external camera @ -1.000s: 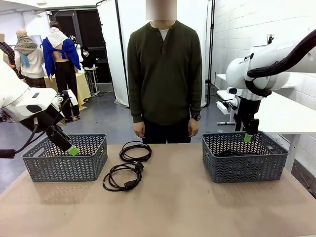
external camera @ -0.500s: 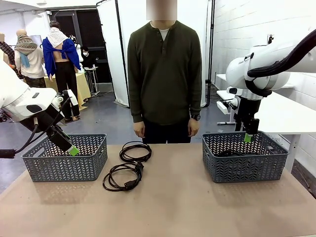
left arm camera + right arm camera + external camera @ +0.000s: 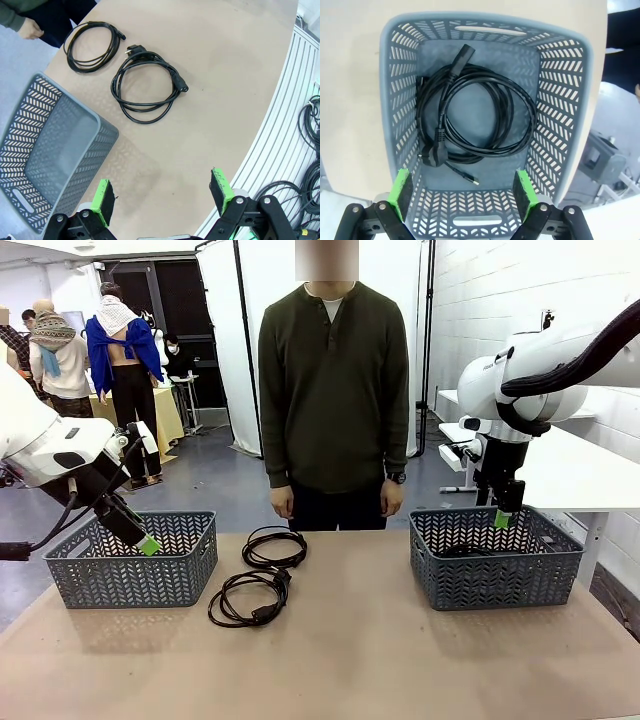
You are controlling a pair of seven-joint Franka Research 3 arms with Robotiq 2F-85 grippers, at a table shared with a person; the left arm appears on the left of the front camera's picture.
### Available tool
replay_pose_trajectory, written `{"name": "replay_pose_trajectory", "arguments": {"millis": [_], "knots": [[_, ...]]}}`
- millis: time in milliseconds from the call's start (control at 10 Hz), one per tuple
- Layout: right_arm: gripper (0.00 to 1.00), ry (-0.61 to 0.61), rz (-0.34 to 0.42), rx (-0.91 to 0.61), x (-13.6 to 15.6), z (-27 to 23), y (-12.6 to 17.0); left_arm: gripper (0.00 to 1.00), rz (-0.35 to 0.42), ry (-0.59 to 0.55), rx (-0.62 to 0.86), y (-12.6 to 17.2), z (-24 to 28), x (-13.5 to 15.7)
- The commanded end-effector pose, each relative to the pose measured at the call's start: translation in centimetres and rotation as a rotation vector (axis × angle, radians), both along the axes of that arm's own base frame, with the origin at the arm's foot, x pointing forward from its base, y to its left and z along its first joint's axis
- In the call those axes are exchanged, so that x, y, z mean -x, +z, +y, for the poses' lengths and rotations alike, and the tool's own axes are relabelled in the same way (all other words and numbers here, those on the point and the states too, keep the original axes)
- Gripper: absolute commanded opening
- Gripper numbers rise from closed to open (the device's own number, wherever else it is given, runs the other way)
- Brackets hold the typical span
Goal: Organize the cables according to human instructions.
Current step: Pick up a bundle of cables and place it in the basket indicated by the human.
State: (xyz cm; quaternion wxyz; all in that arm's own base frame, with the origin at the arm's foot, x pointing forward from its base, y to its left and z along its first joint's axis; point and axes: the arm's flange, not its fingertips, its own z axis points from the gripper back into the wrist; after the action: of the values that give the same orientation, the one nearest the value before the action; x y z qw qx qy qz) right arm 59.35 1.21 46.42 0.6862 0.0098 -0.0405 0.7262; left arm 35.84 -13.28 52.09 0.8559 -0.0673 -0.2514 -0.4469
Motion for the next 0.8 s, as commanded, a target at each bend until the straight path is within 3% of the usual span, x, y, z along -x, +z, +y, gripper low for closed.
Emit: {"name": "replay_pose_trajectory", "arguments": {"millis": [0, 200, 500, 700], "knots": [[1.00, 0.000, 0.000, 0.000, 0.0, 0.0, 0.0, 1.00, -0.011, 0.002, 0.001, -0.1, 0.1, -0.2], [1.00, -0.093, -0.016, -0.025, 0.9, 0.5, 1.8, 1.00, -0.011, 0.002, 0.001, -0.1, 0.1, -0.2], [1.00, -0.209, 0.057, -0.045, 1.3, 3.5, 5.3, 1.00, -0.011, 0.002, 0.001, -0.1, 0.1, -0.2], [1.00, -0.307, 0.087, -0.117, 2.4, 5.4, 6.0, 1.00, -0.011, 0.002, 0.001, -0.1, 0.1, -0.2]]}}
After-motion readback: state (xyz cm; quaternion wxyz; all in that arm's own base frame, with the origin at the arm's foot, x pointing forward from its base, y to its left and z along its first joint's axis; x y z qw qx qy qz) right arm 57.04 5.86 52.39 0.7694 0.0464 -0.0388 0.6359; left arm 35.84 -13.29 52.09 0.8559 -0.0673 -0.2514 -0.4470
